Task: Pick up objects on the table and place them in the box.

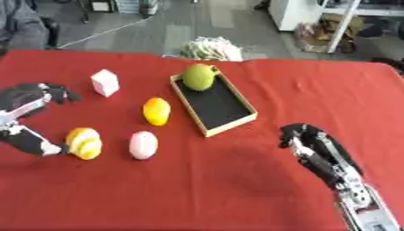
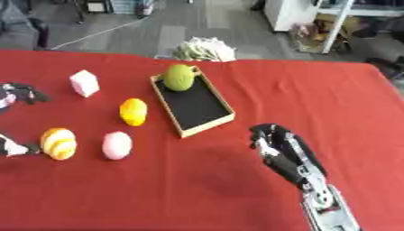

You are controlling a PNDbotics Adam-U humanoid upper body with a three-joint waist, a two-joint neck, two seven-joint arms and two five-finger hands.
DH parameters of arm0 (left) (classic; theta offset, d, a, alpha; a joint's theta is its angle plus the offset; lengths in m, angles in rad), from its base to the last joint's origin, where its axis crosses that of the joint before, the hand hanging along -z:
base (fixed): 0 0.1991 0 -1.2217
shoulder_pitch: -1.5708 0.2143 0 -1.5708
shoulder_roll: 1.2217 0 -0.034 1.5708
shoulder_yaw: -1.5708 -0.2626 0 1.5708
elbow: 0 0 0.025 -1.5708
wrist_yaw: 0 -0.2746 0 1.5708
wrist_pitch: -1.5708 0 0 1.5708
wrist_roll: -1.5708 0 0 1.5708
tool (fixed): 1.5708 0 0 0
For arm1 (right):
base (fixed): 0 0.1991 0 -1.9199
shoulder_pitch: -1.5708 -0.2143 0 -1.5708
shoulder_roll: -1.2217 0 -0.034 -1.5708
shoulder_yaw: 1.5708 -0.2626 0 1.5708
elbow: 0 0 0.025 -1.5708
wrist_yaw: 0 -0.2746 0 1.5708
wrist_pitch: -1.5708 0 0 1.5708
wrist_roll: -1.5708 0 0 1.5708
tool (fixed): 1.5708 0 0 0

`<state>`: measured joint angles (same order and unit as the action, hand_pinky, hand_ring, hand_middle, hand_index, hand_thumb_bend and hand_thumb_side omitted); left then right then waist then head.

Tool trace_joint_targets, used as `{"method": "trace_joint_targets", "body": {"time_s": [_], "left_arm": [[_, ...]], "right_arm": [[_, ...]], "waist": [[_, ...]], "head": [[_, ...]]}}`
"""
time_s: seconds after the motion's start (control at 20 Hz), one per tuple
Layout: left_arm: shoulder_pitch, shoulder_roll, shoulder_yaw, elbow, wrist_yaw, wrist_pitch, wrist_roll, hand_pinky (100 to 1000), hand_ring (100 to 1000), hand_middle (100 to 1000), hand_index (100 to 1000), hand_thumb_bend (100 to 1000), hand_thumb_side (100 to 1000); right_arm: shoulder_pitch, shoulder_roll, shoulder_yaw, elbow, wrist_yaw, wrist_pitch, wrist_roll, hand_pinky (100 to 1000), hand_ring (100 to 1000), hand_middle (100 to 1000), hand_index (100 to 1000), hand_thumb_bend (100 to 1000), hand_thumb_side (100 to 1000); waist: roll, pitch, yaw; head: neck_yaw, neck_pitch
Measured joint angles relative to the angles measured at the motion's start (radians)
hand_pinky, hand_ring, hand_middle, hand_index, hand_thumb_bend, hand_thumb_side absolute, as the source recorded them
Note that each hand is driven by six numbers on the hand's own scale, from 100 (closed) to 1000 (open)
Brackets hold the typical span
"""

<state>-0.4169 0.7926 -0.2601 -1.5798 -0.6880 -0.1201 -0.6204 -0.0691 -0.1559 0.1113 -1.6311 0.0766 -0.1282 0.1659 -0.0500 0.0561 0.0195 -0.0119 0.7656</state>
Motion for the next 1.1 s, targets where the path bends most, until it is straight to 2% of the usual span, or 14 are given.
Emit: {"method": "trace_joint_targets", "body": {"time_s": [0.2,0.45,1.1], "left_arm": [[-0.062,-0.003,-0.028,0.122,-0.06,-0.072,-0.069,842,776,775,877,602,100],[-0.113,-0.048,-0.033,0.252,-0.125,-0.121,-0.069,842,775,772,880,595,100],[-0.179,-0.148,-0.034,0.387,-0.174,-0.161,0.015,835,756,736,850,542,100]], "right_arm": [[0.0,0.0,0.0,0.0,0.0,0.001,0.002,686,571,557,698,100,462],[0.004,0.0,0.0,0.003,0.0,0.002,0.003,686,571,557,698,100,463],[0.006,0.0,0.001,0.005,-0.001,0.001,0.005,686,571,557,698,100,466]], "waist": [[0.004,0.0,-0.004],[0.004,0.0,-0.007],[0.004,0.0,-0.019]], "head": [[-0.001,0.0],[-0.004,0.0],[-0.003,0.0]]}}
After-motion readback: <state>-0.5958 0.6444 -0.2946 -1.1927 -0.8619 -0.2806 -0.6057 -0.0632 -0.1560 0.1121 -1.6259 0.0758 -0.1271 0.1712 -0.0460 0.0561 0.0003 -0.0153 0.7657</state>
